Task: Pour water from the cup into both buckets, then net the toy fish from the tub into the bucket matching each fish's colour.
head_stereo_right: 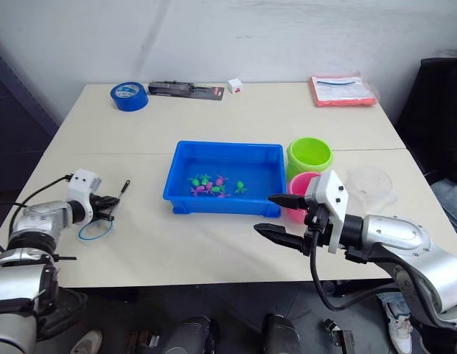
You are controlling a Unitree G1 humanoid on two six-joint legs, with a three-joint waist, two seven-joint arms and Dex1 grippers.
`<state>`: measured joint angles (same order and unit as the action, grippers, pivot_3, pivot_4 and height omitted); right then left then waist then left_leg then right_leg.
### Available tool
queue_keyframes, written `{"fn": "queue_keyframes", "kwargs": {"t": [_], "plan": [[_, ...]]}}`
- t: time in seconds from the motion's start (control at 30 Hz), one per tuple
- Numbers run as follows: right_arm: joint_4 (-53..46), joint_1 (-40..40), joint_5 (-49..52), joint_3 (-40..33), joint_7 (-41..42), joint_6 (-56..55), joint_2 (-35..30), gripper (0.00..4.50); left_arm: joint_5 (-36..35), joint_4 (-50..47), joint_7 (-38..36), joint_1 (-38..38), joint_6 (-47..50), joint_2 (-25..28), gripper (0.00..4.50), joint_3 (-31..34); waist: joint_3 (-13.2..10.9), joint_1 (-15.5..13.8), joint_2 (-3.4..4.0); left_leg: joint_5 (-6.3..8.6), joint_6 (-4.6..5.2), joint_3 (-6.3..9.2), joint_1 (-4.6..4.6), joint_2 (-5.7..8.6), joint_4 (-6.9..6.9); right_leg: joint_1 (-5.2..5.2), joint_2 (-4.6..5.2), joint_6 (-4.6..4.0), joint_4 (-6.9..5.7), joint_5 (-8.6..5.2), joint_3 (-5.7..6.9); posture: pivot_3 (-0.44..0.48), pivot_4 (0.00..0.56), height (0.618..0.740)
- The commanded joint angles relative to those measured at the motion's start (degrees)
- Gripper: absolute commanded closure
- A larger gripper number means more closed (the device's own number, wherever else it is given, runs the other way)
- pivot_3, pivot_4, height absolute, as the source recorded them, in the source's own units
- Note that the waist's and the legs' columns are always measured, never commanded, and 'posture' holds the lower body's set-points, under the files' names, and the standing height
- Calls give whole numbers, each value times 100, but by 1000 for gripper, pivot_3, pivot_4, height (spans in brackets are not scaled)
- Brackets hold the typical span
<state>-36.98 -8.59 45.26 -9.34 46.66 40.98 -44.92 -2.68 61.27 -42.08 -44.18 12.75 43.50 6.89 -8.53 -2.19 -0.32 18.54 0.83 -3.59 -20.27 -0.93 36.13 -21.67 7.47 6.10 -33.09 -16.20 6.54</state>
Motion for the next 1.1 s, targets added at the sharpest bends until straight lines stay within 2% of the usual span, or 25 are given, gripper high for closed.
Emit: {"fn": "queue_keyframes", "kwargs": {"t": [0.03,0.23,0.37,0.67,1.1], "plan": [[-60,-111,70,-61,77,-211,35,0,-434,-1487,-1005,-65,319,279,4444,33,0,-4,1,0,0,2,-1,1,1,1,1,0,0,0,2,0,150,737],[187,-366,1,79,66,-216,79,0,-1282,-4486,-2372,-13,1801,371,4444,-455,-1,4,13,2,3,5,1,7,3,10,12,0,8,0,-11,0,150,737],[376,-565,-78,150,-45,-116,43,0,-1418,-5299,-2921,-298,1968,236,4444,-1013,-4,72,25,-1,3,2,0,6,2,10,1,0,9,0,-13,0,150,737],[396,-727,1,154,-314,358,-46,0,-1318,-5804,-3760,-576,1393,-406,4444,-2091,-4,78,34,-9,8,-10,1,0,9,9,-51,0,9,0,-25,0,150,737],[2,-835,248,514,-328,703,56,0,-1068,-5179,-4311,-996,490,-1305,4444,-2754,-3,67,39,-7,20,-6,-6,1,24,10,-50,0,11,0,-32,0,150,737]]}}
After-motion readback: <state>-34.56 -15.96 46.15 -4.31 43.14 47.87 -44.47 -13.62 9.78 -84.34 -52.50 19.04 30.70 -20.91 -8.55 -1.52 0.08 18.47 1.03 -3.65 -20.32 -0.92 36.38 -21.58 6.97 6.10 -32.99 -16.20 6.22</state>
